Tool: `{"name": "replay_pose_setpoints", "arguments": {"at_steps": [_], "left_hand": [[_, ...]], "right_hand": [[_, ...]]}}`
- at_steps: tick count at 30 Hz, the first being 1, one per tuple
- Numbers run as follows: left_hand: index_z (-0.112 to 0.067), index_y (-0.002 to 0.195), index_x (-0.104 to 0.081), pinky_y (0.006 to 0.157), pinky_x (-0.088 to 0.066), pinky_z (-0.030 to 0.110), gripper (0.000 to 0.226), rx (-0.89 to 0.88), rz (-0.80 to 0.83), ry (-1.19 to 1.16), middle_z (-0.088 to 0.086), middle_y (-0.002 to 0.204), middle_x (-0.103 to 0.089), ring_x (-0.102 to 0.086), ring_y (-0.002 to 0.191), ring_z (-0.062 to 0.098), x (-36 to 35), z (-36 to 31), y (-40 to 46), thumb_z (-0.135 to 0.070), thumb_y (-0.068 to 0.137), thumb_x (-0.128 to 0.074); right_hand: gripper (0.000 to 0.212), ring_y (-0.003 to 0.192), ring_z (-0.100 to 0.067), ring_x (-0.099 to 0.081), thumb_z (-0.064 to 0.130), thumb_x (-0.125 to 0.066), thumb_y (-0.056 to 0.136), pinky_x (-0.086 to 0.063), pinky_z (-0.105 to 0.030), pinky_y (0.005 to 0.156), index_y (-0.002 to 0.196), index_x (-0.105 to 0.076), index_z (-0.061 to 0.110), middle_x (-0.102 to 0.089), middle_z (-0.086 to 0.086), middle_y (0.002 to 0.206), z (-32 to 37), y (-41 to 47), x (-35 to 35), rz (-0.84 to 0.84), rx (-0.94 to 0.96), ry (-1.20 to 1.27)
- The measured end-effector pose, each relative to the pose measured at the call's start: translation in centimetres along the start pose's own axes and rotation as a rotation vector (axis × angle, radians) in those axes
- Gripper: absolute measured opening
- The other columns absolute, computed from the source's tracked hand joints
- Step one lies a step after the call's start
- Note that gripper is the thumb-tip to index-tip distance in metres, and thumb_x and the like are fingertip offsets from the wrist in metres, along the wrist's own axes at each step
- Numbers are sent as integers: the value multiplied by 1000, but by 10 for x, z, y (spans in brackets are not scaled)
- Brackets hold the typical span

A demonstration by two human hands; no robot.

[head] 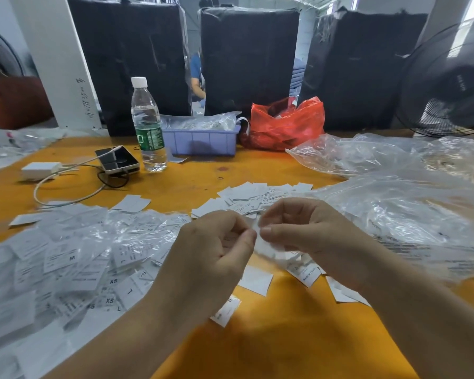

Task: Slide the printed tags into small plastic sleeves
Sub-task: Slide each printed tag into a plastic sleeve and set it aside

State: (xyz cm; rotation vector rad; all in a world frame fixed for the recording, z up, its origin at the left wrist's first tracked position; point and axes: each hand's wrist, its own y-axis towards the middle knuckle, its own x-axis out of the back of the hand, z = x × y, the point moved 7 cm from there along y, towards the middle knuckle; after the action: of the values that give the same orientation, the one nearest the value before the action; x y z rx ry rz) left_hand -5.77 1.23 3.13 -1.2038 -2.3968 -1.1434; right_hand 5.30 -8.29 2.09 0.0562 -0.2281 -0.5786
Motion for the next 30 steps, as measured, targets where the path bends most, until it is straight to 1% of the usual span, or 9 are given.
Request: {"name": "replay_pose_setpoints", "arguments": {"at_steps": [4, 7, 9, 12, 14, 18, 23, 26, 30], "left_hand": [[-29, 70, -64, 49, -35, 7, 18, 91, 38, -84, -15, 63, -59, -54, 54, 0, -3, 9, 0, -39, 82, -56], [-29, 78, -68, 61, -42, 26, 24, 214, 148, -198, 3, 69, -62, -58, 66, 21, -12, 23, 0, -50, 78, -56], [-25, 78, -69, 66, -43, 33, 25, 262, 205, -281, 11, 77, -63, -58, 69, 25, -18, 27, -1, -48, 78, -58], [-22, 75, -70, 63, -44, 27, 22, 308, 233, -369, 12, 79, -64, -58, 67, 12, -20, 28, 0, -42, 76, -61], [-22, 75, -71, 60, -45, 20, 21, 339, 223, -409, 7, 78, -67, -60, 67, 8, -19, 30, 0, -41, 76, -61], [-18, 75, -71, 66, -46, 30, 22, 392, 160, -490, 1, 76, -69, -60, 68, 9, -14, 34, 2, -38, 75, -62], [-18, 71, -71, 57, -47, 17, 18, 392, 122, -524, 0, 73, -68, -60, 64, 6, -10, 36, 3, -35, 77, -65], [-19, 72, -71, 56, -46, 14, 21, 361, 126, -498, -2, 71, -67, -59, 64, 5, -10, 34, 3, -37, 82, -71], [-22, 71, -71, 54, -45, 13, 27, 324, 102, -478, -2, 67, -66, -58, 60, 4, -8, 29, 4, -49, 67, -69]], "right_hand": [[6, 69, -13, -56, 14, -74, 77, -47, -27, 67, 80, -72, 10, -62, -5, 74, 2, 0, 2, -21, 27, -23], [9, 62, -16, -54, 20, -75, 67, -50, -25, 60, 73, -72, 13, -59, -6, 68, 2, 0, 1, -13, 13, 133], [9, 59, -16, -52, 21, -76, 64, -50, -25, 58, 69, -71, 15, -56, -4, 64, 1, 0, 2, -24, 10, 207], [15, 58, -16, -50, 24, -77, 62, -50, -26, 56, 68, -68, 13, -53, -4, 62, -1, 1, 5, -65, -12, 261], [18, 58, -17, -50, 25, -77, 60, -51, -27, 57, 67, -66, 13, -52, -5, 63, -2, 2, 7, -78, -30, 281], [13, 56, -14, -51, 23, -76, 63, -52, -27, 57, 66, -67, 14, -54, -3, 62, -4, 3, 8, -61, -44, 292], [9, 59, -15, -53, 19, -73, 68, -52, -28, 59, 72, -68, 13, -57, -5, 66, -4, 2, 6, -14, -54, 286], [15, 62, -16, -56, 18, -72, 71, -53, -29, 61, 81, -70, 7, -60, -6, 69, -4, 2, 0, 46, -80, 241], [20, 65, -17, -57, 19, -74, 69, -54, -29, 63, 81, -73, 4, -61, -9, 71, -5, 0, -6, 93, -94, 196]]}}
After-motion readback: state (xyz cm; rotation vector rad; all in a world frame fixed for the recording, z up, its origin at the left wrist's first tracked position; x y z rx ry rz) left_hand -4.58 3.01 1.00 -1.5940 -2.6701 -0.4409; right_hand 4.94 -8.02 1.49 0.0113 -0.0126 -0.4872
